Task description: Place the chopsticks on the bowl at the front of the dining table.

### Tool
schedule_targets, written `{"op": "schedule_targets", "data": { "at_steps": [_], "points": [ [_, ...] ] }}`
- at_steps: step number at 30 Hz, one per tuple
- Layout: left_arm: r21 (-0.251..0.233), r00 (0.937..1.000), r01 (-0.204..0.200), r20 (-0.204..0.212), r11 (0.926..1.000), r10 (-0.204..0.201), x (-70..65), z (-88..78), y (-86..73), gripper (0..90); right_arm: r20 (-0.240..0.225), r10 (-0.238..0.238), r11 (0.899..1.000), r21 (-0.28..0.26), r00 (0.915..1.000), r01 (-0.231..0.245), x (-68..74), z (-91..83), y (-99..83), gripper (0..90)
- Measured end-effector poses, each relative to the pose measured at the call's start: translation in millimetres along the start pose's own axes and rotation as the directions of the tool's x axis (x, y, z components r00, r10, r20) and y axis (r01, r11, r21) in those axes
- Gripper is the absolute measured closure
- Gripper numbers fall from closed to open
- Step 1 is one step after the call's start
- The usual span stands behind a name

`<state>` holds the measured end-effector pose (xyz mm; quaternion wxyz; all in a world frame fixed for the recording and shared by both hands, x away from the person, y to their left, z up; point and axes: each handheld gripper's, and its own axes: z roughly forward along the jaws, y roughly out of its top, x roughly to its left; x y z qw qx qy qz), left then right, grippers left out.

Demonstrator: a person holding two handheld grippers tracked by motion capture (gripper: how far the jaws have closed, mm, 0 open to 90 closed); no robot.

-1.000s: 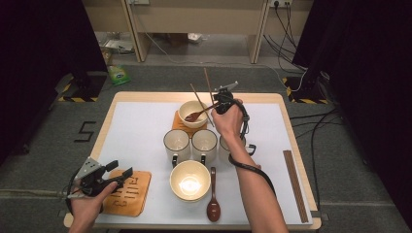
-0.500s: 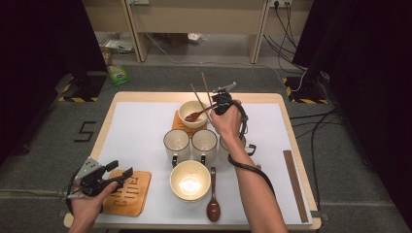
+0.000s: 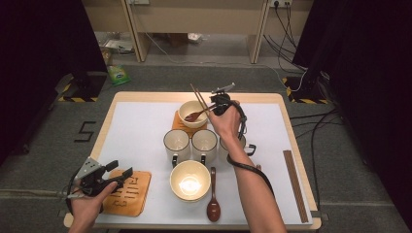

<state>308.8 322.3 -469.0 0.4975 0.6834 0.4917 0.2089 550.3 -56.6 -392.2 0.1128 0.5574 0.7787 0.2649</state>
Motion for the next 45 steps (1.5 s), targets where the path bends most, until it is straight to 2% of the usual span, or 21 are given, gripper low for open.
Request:
{"op": "schedule_targets", "data": {
  "at_steps": [15,45],
  "points": [
    [0.000,1.0000,0.001,0.001,1.0000,-0.001,0.1,0.2,0.0,26.8,-0.023,-0.004,1.000,0.021,0.9997,0.005,1.7,7.7,-0.2,85.5],
    [-0.001,1.0000,0.001,-0.001,1.0000,-0.001,0.6,-0.3,0.2,26.7,-0.033,0.003,1.000,0.006,0.9995,-0.003,3.4,13.7,0.1,85.4]
  ]
}}
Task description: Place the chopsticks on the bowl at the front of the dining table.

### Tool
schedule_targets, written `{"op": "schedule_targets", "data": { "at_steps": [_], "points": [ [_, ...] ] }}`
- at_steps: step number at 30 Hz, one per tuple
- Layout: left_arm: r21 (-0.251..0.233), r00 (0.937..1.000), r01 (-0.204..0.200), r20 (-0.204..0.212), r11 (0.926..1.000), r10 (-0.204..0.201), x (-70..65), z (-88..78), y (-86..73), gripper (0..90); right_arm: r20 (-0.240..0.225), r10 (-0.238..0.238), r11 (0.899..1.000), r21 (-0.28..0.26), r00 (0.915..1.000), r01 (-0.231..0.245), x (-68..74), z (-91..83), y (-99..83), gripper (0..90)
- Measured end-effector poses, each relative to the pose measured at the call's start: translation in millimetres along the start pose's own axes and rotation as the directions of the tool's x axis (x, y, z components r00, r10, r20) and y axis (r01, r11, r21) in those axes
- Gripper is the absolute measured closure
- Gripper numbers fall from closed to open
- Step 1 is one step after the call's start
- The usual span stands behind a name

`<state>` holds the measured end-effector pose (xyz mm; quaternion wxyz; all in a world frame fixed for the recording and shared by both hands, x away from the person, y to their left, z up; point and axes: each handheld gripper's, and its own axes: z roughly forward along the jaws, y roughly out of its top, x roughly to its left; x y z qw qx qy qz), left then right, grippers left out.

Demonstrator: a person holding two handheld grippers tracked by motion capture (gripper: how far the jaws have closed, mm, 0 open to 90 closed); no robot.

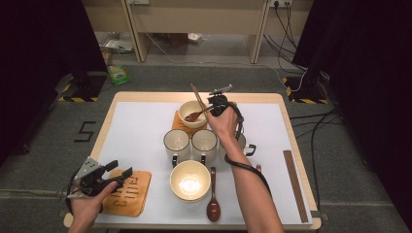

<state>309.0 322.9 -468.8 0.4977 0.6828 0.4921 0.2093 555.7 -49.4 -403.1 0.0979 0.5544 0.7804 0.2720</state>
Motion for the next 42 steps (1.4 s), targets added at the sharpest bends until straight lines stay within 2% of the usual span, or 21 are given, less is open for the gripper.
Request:
{"op": "schedule_targets", "data": {
  "at_steps": [19,29,32,37,42],
  "points": [
    [0.000,1.0000,0.001,0.000,1.0000,-0.001,0.1,-0.2,0.1,26.7,-0.003,0.000,1.000,-0.011,1.0000,0.000,0.5,1.6,0.4,84.3],
    [0.000,1.0000,0.000,0.001,1.0000,0.000,-0.1,0.2,0.1,26.7,-0.007,0.010,0.999,-0.038,0.9999,-0.010,0.3,-2.6,0.7,74.7],
    [0.000,1.0000,0.000,0.001,1.0000,0.000,0.0,0.2,0.0,26.7,-0.011,0.000,0.999,-0.041,0.9999,0.000,1.2,-3.9,0.8,71.5],
    [-0.001,1.0000,0.000,0.001,1.0000,0.000,-0.3,0.2,0.2,26.8,-0.012,-0.010,1.000,-0.027,0.9999,0.010,3.3,-3.4,0.5,67.5],
    [-0.001,1.0000,0.001,0.001,1.0000,-0.001,-0.1,-0.1,0.2,26.8,-0.003,-0.022,1.000,-0.009,0.9997,0.022,3.6,-1.0,-0.6,68.4]
  ]
}}
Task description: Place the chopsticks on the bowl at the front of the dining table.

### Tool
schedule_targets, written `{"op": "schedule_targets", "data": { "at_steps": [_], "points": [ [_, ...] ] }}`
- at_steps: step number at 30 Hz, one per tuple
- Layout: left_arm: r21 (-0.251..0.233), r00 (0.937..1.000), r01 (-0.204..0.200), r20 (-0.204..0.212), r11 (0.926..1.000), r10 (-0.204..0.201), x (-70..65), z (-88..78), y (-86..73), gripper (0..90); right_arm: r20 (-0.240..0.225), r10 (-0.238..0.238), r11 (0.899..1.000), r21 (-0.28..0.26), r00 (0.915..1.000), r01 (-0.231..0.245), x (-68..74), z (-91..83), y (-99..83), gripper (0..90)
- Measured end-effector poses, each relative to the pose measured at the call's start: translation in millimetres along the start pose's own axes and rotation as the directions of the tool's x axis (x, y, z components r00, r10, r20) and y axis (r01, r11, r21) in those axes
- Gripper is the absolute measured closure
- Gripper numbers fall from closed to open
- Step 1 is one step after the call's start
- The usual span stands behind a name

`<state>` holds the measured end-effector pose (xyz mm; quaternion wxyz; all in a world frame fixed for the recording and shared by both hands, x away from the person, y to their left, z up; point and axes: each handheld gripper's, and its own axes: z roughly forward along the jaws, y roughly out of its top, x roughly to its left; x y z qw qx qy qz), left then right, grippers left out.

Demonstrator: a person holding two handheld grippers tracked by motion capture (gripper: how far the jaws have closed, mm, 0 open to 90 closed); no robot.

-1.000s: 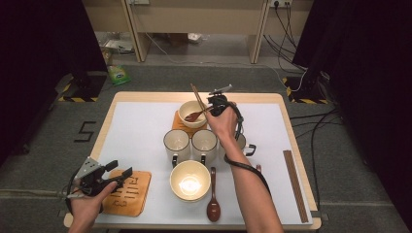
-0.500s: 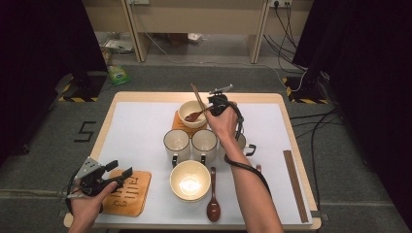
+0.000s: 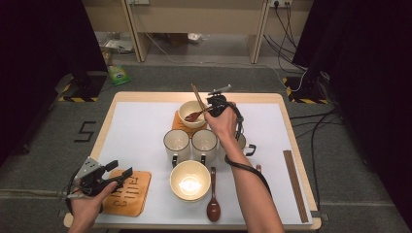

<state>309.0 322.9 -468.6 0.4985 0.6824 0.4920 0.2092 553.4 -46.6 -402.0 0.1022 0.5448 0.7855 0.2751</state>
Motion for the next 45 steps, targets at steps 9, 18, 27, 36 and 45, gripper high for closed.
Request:
{"op": "schedule_targets", "data": {
  "at_steps": [9,18,27,36,45],
  "points": [
    [-0.001,1.0000,0.000,0.000,1.0000,0.000,0.1,-0.4,0.2,26.7,0.005,-0.008,1.000,0.013,1.0000,0.008,0.5,1.5,-0.5,75.4],
    [-0.001,1.0000,0.000,0.000,1.0000,0.000,0.4,-0.6,0.3,26.7,0.007,-0.013,1.000,0.018,0.9999,0.013,0.4,3.1,-0.9,80.2],
    [-0.001,1.0000,0.001,0.000,1.0000,-0.001,0.4,-0.3,0.3,26.8,0.006,-0.016,1.000,0.015,0.9999,0.016,1.8,3.4,-0.3,80.9],
    [0.001,1.0000,0.000,0.000,1.0000,0.000,0.0,0.3,0.0,26.8,0.001,-0.017,1.000,0.017,0.9998,0.017,5.2,4.2,0.1,81.0],
    [0.003,1.0000,0.000,0.002,1.0000,0.000,0.1,0.8,-0.2,26.7,-0.001,-0.016,1.000,0.016,0.9999,0.016,6.6,4.8,0.6,81.0]
  ]
}}
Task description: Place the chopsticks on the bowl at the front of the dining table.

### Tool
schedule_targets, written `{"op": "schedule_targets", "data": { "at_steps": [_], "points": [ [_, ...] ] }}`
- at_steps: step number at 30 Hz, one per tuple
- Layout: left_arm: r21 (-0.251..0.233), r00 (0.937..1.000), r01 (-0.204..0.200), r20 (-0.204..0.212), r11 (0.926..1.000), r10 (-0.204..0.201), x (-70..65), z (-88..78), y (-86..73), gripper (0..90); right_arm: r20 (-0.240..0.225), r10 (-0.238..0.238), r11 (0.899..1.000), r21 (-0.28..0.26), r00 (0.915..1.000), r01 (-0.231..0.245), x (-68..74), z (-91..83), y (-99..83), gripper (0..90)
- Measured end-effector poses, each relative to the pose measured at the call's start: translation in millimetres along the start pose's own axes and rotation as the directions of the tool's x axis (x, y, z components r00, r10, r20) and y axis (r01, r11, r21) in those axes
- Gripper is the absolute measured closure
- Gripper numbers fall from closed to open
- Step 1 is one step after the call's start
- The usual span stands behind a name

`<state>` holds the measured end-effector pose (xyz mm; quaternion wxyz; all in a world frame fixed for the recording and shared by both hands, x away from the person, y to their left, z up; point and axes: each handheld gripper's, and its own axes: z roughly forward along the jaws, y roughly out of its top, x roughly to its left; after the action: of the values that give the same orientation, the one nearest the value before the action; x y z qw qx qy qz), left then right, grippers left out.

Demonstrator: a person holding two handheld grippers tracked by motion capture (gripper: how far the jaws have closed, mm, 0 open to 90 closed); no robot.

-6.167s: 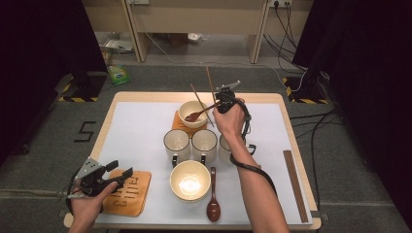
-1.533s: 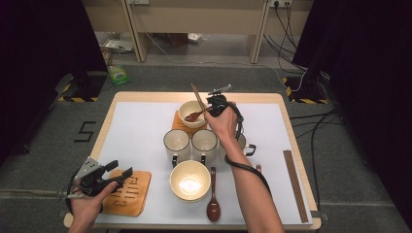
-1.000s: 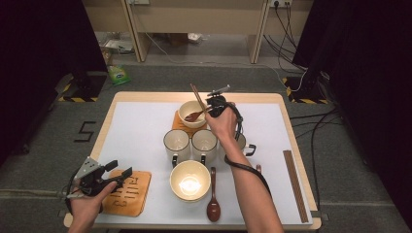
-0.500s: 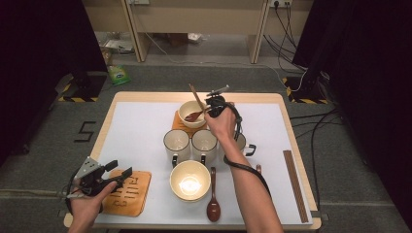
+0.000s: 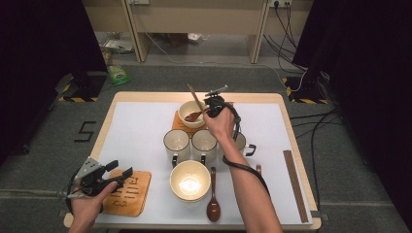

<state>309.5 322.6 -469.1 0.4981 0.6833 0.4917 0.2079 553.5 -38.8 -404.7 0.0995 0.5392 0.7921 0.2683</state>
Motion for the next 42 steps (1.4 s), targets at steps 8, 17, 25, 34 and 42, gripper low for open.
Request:
{"op": "schedule_targets", "data": {
  "at_steps": [8,17,25,34,42],
  "points": [
    [0.000,1.0000,0.000,-0.001,1.0000,0.000,-0.1,-0.3,0.1,26.7,-0.010,-0.001,1.000,0.002,1.0000,0.001,-0.6,-0.4,-0.6,79.1],
    [-0.003,1.0000,0.000,0.000,1.0000,0.000,-0.2,-0.7,0.5,26.7,-0.015,-0.007,1.000,0.000,0.9999,0.007,0.6,-6.1,-2.1,71.9],
    [-0.005,1.0000,0.000,0.000,1.0000,0.000,0.0,-1.3,0.8,26.7,-0.012,-0.014,0.999,0.028,0.9998,0.014,-0.4,-8.8,-7.0,74.1],
    [-0.004,1.0000,-0.001,0.000,1.0000,0.001,-0.7,-0.4,0.6,26.7,-0.024,-0.009,0.999,0.048,0.9997,0.011,-2.4,-7.2,-12.0,81.1],
    [-0.003,1.0000,0.000,-0.001,1.0000,0.000,-0.1,-0.5,0.4,26.7,-0.029,-0.013,0.999,0.046,0.9995,0.014,0.4,-6.1,-10.1,81.4]
  ]
}}
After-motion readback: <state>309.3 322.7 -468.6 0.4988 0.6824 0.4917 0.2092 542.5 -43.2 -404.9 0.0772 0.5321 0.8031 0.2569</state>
